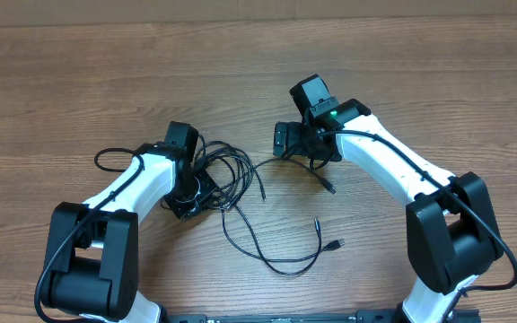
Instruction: Untangle cables
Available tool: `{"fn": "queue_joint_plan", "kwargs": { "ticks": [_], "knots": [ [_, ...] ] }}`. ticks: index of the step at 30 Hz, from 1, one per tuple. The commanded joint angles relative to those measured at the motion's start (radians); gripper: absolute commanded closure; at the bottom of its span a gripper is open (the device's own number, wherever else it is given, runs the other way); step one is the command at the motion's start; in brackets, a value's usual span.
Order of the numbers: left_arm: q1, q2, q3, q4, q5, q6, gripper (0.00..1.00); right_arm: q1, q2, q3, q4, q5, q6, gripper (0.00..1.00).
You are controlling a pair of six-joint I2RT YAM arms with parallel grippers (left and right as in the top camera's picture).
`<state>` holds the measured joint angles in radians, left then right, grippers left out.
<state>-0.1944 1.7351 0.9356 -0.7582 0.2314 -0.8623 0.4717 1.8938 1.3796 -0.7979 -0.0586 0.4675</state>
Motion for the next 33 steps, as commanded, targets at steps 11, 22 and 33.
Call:
{"fn": "queue_joint_plan", "kwargs": {
  "ticks": [11, 22, 33],
  "knots": [
    [0.0, -0.004, 0.175, -0.186, -0.108, 0.294, 0.96, -0.003, -0.032, -0.006, 0.004, 0.013, 0.0, 0.0],
    [-0.002, -0.1, 0.499, -0.347, -0.108, 0.511, 0.96, -0.003, -0.032, -0.006, 0.0, 0.012, 0.0, 0.0],
    [-0.002, -0.167, 0.729, -0.341, -0.081, 0.563, 0.96, -0.003, -0.032, -0.006, 0.098, -0.385, -0.076, 0.06]
  ]
}}
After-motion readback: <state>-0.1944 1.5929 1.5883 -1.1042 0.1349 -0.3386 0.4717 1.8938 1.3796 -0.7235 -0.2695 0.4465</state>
